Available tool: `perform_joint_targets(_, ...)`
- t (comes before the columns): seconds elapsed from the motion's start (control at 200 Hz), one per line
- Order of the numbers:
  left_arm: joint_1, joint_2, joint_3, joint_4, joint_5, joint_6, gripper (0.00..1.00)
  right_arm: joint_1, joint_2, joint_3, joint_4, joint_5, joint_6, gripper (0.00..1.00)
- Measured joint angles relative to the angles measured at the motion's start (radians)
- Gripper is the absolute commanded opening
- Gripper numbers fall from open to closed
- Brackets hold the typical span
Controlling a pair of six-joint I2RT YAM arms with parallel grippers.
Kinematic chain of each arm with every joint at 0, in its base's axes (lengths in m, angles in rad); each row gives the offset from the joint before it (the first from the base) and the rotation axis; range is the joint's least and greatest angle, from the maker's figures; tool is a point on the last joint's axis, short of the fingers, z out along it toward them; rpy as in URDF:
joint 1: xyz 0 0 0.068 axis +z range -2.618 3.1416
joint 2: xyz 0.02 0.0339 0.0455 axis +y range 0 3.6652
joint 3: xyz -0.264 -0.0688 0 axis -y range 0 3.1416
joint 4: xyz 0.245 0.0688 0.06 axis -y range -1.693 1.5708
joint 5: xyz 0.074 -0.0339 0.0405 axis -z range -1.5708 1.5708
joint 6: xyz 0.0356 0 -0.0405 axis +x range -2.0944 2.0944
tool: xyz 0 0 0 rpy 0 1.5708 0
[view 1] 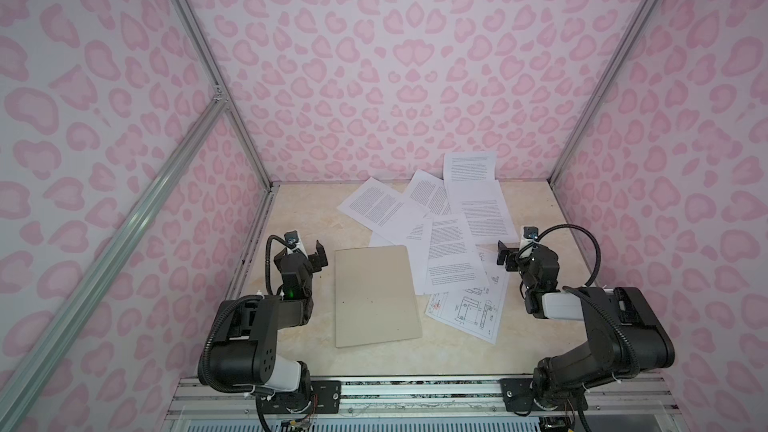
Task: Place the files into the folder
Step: 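Move the right gripper over the tan folder's edge while the left gripper approaches it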
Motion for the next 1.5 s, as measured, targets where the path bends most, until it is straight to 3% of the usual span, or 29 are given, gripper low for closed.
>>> perform_joint_targets(1.09, 0.003, -0.006, 0.0, -0.008, 0.006, 0.0, 0.98, -0.002, 0.0, -0.003, 0.0, 0.031, 0.011, 0.99)
perform_joint_targets(1.195, -0.015, -0.066, 0.097, -0.18, -0.046, -0.007, 0.98, 0.019, -0.018, -0.005, -0.008, 0.087, 0.012, 0.99)
perform_joint_targets(1.34, -0.05, -0.15, 0.31, -0.462, -0.164, -0.121, 0.98, 0.145, -0.183, 0.159, -0.265, 0.258, 0.003, 0.99)
perform_joint_targets(1.435, -0.066, -0.163, 0.464, -0.75, -0.212, -0.277, 0.98, 0.148, -0.249, 0.284, -0.393, 0.296, 0.11, 0.99)
perform_joint_targets(1.5, -0.079, -0.194, 0.479, -0.894, -0.207, -0.362, 0.98, 0.093, -0.24, 0.333, -0.456, 0.219, 0.218, 0.99)
